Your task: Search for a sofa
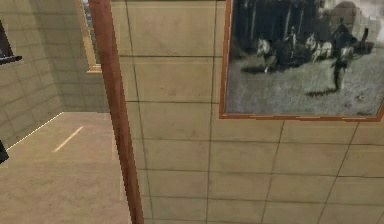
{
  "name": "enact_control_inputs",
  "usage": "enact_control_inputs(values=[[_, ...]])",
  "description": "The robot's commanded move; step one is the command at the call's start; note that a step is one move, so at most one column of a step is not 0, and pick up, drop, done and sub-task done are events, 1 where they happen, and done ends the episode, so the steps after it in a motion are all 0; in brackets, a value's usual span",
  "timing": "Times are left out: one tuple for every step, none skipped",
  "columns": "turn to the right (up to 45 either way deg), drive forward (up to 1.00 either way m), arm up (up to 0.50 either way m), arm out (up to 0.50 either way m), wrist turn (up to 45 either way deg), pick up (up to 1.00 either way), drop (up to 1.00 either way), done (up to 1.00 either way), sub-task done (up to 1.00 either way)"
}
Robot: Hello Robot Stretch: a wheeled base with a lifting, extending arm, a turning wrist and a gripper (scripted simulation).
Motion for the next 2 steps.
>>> enact_control_inputs(values=[[0.0,0.2,0.0,0.0,0.0,0.0,0.0,0.0,0.0],[-45.0,0.0,0.0,0.0,0.0,0.0,0.0,0.0,0.0]])
